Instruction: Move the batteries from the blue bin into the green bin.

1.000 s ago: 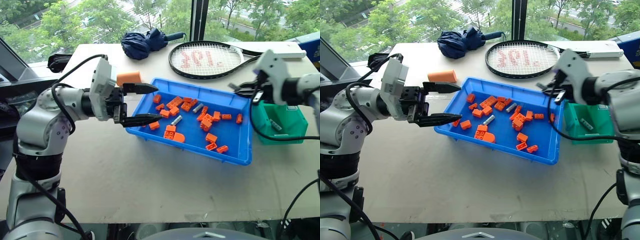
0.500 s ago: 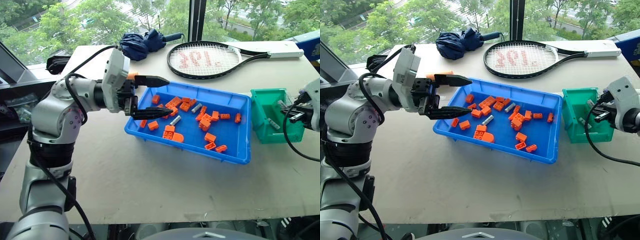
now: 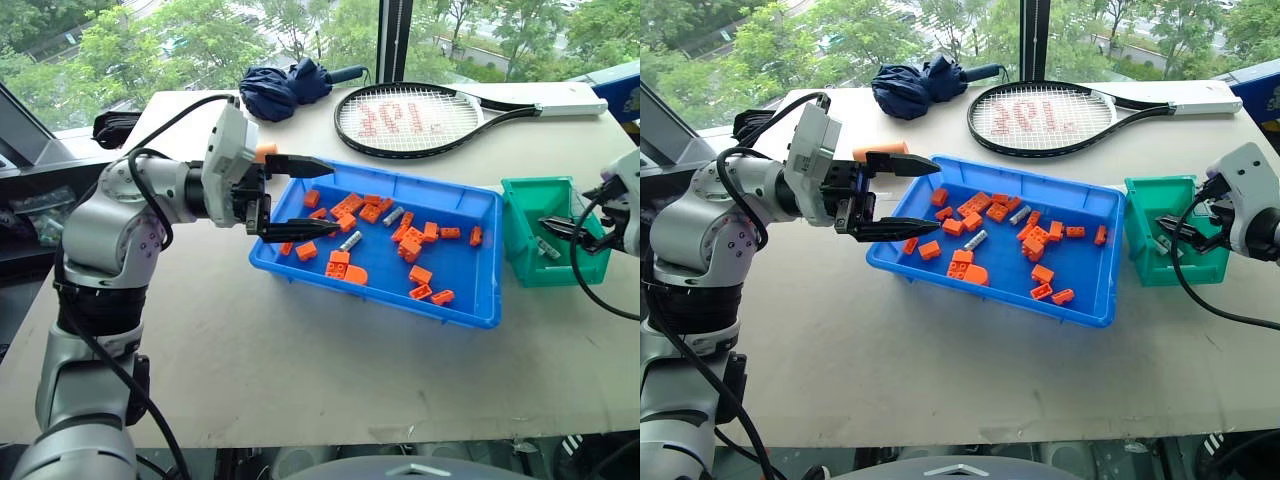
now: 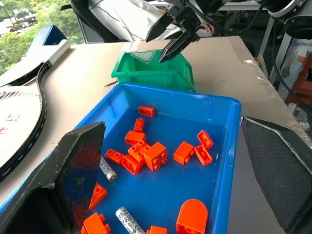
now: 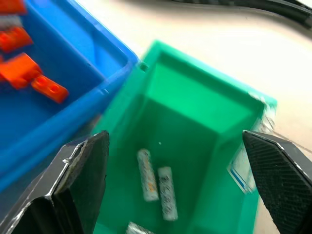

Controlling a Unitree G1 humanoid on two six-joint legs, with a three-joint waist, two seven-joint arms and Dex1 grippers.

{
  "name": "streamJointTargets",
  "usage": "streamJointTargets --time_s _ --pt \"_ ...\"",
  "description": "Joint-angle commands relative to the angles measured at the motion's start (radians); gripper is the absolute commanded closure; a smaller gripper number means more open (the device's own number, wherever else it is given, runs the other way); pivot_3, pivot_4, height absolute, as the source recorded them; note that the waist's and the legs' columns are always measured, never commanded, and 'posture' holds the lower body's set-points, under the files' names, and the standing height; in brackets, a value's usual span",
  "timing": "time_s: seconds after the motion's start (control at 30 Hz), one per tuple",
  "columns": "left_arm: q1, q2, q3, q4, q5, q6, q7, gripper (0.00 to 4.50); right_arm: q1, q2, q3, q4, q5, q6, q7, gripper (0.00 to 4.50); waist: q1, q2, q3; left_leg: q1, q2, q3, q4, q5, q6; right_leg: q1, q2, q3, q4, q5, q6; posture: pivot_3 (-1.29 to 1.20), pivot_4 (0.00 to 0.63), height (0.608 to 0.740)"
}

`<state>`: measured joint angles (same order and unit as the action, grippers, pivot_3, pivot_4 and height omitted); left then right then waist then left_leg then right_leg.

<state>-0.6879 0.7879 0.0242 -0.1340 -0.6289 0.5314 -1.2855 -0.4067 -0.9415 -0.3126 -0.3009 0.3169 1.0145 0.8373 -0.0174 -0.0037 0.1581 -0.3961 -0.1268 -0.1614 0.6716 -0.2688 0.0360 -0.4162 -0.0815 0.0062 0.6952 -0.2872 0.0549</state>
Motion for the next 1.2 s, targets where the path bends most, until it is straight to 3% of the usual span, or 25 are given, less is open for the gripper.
streamJointTargets --time_s 0.03,0.27,0.53,0.83,1.2 --pt "0.022 0.035 0.037 0.009 0.019 -0.029 -0.008 0.00 -0.091 0.027 0.063 -0.068 0.082 -0.013 0.025 0.05 -0.003 0.000 0.000 0.000 0.000 0.000 0.000 0.000 0.000 0.000 0.000 0.000 0.000 0.000 0.000 0.00 0.150 0.740" --pt "0.110 0.102 0.083 0.033 0.037 -0.049 -0.016 0.00 -0.271 0.170 0.378 0.006 0.073 -0.150 0.099 0.05 -0.001 -0.001 0.000 0.000 0.001 0.000 0.000 0.000 0.000 0.000 0.001 0.000 -0.001 0.000 0.000 0.00 0.150 0.740" --pt "0.251 0.176 0.166 -0.038 0.008 -0.020 -0.024 0.00 -0.469 0.403 0.670 0.343 -0.073 -0.416 0.202 0.05 -0.018 -0.001 0.000 -0.001 0.001 -0.001 -0.001 0.000 0.000 -0.002 0.001 0.000 -0.001 0.000 0.000 0.00 0.150 0.740" --pt "0.412 0.204 0.296 -0.185 -0.050 0.048 0.046 0.00 -0.598 0.612 0.775 0.761 -0.257 -0.757 0.225 0.05 -0.029 -0.002 0.000 -0.001 0.001 -0.002 -0.002 0.000 0.000 -0.003 0.001 -0.001 -0.001 0.000 0.000 0.00 0.150 0.740" --pt "0.423 0.213 0.322 -0.242 -0.093 0.102 0.122 0.00 -0.570 0.707 0.782 0.873 -0.331 -0.851 0.277 0.05 -0.028 -0.002 0.000 -0.001 0.001 -0.002 -0.001 0.000 0.000 -0.003 0.002 0.000 0.000 0.000 0.000 0.00 0.150 0.740"
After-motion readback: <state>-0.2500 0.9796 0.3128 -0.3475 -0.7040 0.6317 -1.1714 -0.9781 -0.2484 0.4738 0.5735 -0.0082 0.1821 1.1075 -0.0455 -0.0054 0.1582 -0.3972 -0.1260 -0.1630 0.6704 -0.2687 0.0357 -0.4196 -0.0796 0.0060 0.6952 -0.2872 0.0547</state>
